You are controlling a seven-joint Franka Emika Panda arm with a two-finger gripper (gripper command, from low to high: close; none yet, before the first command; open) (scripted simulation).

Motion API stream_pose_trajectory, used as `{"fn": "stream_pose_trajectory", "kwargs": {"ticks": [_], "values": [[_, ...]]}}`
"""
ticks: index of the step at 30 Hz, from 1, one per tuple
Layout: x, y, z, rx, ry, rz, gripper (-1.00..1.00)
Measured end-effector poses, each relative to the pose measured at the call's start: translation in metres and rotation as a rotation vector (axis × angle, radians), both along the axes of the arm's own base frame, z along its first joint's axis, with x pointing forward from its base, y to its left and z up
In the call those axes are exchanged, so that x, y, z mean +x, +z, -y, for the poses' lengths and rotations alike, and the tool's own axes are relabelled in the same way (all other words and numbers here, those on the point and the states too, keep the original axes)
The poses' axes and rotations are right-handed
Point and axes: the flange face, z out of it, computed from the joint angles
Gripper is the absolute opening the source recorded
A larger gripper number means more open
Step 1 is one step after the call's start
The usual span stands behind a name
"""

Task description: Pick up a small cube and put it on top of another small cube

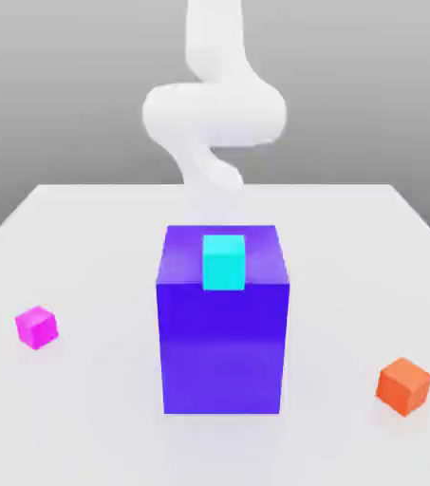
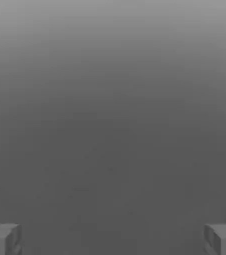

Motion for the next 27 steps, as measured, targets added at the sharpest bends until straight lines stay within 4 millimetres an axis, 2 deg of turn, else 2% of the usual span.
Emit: {"fn": "stream_pose_trajectory", "kwargs": {"ticks": [3,5,7,10,14,17,18,20,22,27], "values": [[0.026,-0.074,0.059,0.01,-0.09,-0.11,0.0],[0.032,-0.124,0.097,0.023,-0.148,-0.18,0.0],[0.028,-0.174,0.134,0.04,-0.205,-0.25,0.0],[0.007,-0.248,0.185,0.073,-0.291,-0.352,0.0],[-0.045,-0.341,0.235,0.131,-0.4,-0.482,0.0],[-0.097,-0.404,0.257,0.185,-0.478,-0.577,0.0],[-0.122,-0.424,0.266,0.212,-0.522,-0.607,0.0],[-0.157,-0.458,0.269,0.248,-0.562,-0.66,0.0],[-0.165,-0.48,0.268,0.254,-0.566,-0.679,0.0],[-0.169,-0.528,0.267,0.256,-0.569,-0.686,0.0]]}}
